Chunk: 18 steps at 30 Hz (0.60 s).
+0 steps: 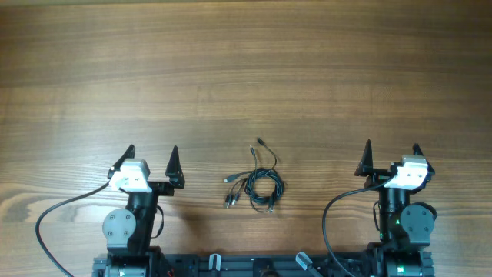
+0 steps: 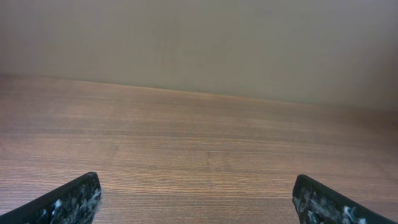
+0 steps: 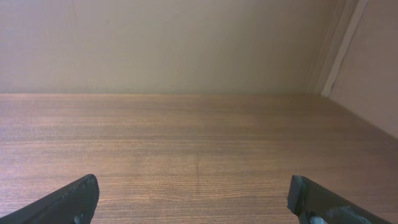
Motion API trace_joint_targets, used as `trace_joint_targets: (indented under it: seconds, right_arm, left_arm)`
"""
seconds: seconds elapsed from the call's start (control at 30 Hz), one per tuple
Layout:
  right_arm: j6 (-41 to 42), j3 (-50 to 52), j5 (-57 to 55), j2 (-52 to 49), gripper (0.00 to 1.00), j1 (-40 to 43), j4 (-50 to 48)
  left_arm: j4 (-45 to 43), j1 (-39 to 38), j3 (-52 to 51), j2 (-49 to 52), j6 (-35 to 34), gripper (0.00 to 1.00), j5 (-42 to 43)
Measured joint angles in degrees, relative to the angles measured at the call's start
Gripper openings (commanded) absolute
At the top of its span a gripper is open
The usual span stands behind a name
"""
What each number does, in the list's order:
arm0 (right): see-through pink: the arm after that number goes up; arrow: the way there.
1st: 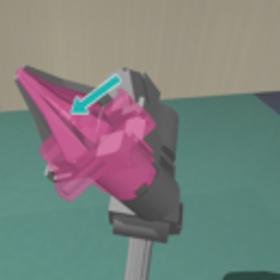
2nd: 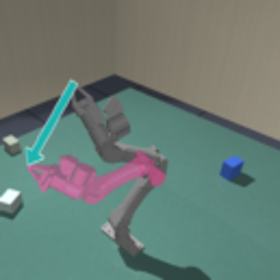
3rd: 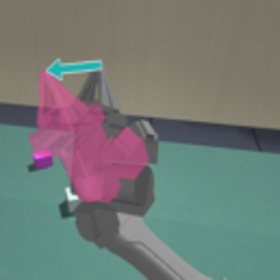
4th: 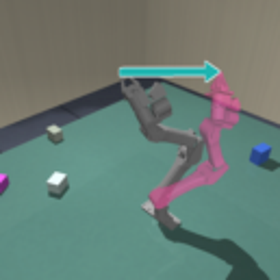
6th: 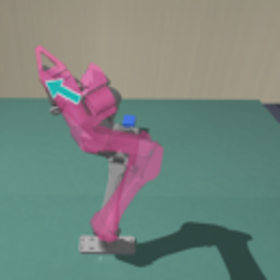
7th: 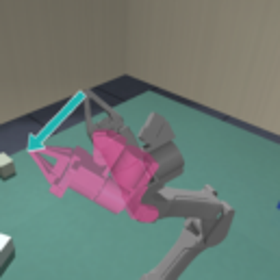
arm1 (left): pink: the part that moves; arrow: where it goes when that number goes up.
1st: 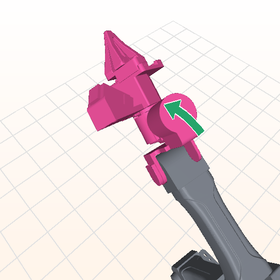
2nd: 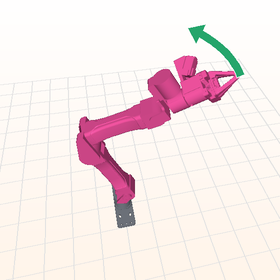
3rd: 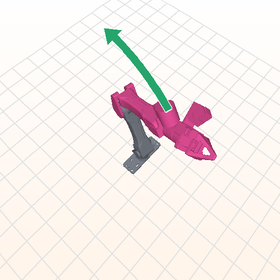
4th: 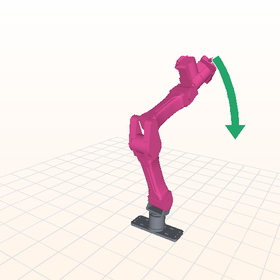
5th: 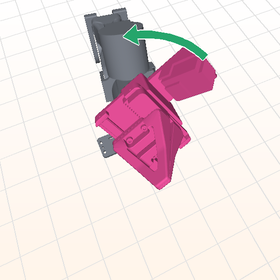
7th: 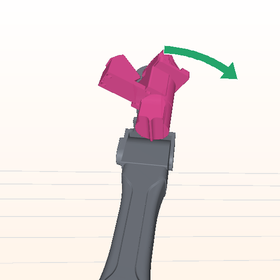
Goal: Untangle cables
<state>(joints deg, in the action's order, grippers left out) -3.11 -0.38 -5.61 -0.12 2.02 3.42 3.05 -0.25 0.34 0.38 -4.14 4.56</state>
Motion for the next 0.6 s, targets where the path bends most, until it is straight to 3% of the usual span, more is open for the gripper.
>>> trace_joint_targets:
  seconds: [0.17,0.6]
  right_arm:
    - [7.8,0.0,4.0,-0.6,1.0,-8.6,-3.5]
    - [9.6,0.0,4.5,-0.6,1.0,-8.6,-3.5]
  left_arm:
    - [0.2,0.0,0.0,0.0,0.7,1.0,1.7]
    - [0.1,0.0,0.0,0.0,0.9,1.0,2.4]
